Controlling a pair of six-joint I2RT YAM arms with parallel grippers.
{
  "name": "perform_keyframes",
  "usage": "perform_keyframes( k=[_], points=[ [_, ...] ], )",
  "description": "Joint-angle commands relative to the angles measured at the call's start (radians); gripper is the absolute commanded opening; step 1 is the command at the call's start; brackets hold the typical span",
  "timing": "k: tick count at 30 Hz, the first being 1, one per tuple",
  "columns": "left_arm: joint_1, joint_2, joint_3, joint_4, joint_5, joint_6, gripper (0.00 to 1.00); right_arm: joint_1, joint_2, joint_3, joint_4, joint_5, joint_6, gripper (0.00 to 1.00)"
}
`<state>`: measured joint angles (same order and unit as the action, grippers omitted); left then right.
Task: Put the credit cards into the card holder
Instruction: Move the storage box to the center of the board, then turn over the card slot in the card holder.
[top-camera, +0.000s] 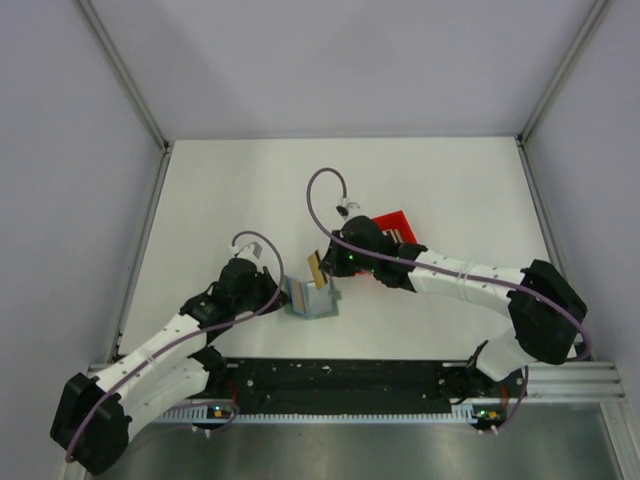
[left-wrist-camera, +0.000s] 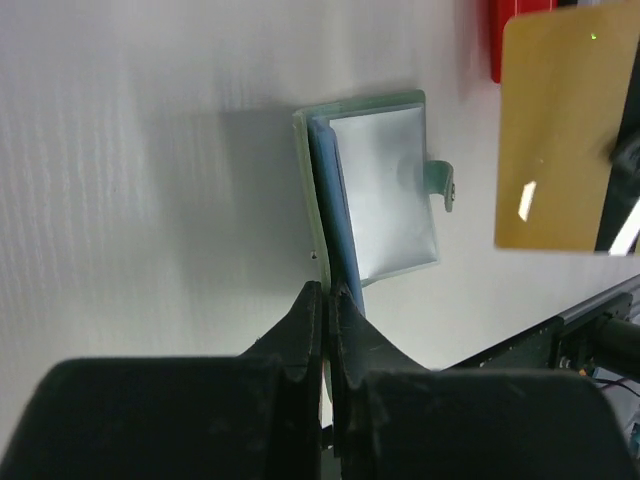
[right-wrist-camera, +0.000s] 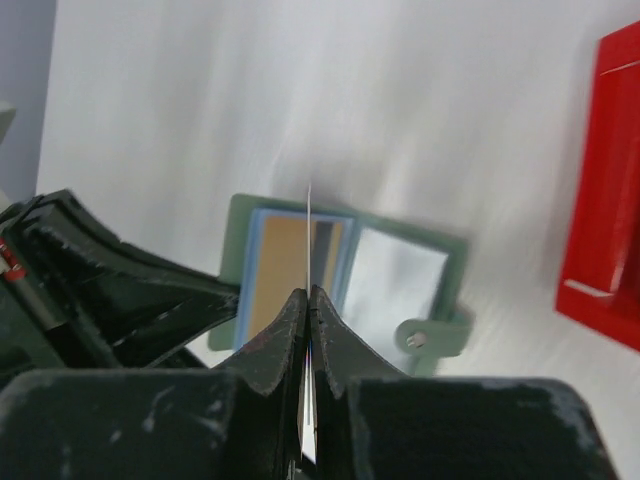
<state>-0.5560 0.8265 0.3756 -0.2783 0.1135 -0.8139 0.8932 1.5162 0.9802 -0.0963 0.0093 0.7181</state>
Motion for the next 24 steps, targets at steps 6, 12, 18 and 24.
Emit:
perform_keyframes(
  k=[6, 12, 18, 24],
  points=[
    [-0.004, -0.038, -0.066, 0.145, 0.040, -0.106, 0.00, 0.141, -0.037, -0.028, 0.173, 0.238, 0.158, 0.00],
    [-0.004, -0.038, -0.063, 0.157, 0.035, -0.111, 0.00, 0.184, 0.021, 0.023, 0.176, 0.225, 0.142, 0.00],
    [-0.004, -0.036, -0.061, 0.157, 0.035, -0.111, 0.00, 0.202, 0.064, 0.037, 0.193, 0.230, 0.150, 0.00],
    [-0.004, -0.036, -0.066, 0.160, 0.035, -0.110, 0.00, 0.213, 0.088, 0.046, 0.201, 0.222, 0.142, 0.00]
  ],
)
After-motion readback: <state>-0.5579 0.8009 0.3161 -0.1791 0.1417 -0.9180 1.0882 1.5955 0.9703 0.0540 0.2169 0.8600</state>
